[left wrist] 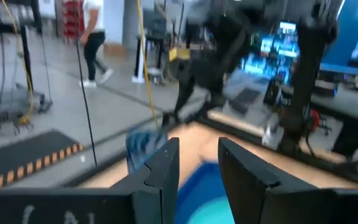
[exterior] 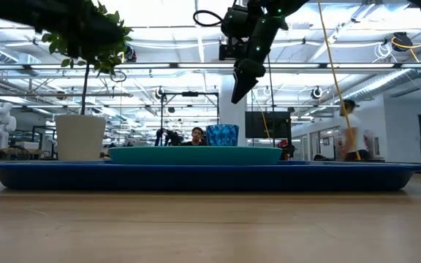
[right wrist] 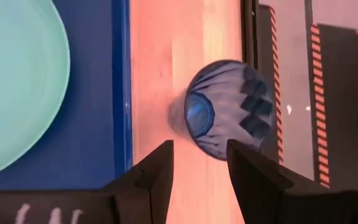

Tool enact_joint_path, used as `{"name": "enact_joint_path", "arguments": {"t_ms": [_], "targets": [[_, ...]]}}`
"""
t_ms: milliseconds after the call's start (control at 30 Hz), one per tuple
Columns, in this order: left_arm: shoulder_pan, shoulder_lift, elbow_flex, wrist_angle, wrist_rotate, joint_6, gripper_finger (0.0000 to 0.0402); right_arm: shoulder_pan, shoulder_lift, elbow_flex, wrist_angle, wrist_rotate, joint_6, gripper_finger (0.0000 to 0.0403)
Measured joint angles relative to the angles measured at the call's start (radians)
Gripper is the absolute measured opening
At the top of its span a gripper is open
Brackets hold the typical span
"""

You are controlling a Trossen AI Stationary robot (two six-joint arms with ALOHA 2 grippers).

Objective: Pick and place plate/cup/fork/spoon on tray
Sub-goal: Put the blue cup to the top right of the blue plate on the blue serving tray

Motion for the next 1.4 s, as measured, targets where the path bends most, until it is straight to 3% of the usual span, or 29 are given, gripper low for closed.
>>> {"name": "enact_joint_path", "arguments": {"t_ms": [133,367,733,1133,1400], "targets": [[0.015,0.004,0.062,0.003,0.0,0.015,0.0113,-0.004,0.0,0.0,0.018,-0.001,-0.036,0.0139],[0.011,0.087,0.057,0.023,0.0,0.011,0.0113,-0.004,0.022,0.0,0.038,0.0,-0.073,0.0136],[0.001,0.184,0.052,0.155,0.013,0.12,0.0113,-0.002,0.024,0.051,0.054,0.0,-0.093,0.0077],[0.026,0.174,0.052,0.257,0.013,0.264,0.0113,0.008,0.03,0.189,0.06,-0.006,-0.118,0.0108],[0.065,0.166,0.052,0.258,0.013,0.275,0.0113,-0.005,0.139,0.195,-0.019,-0.016,-0.1,0.0107]]}}
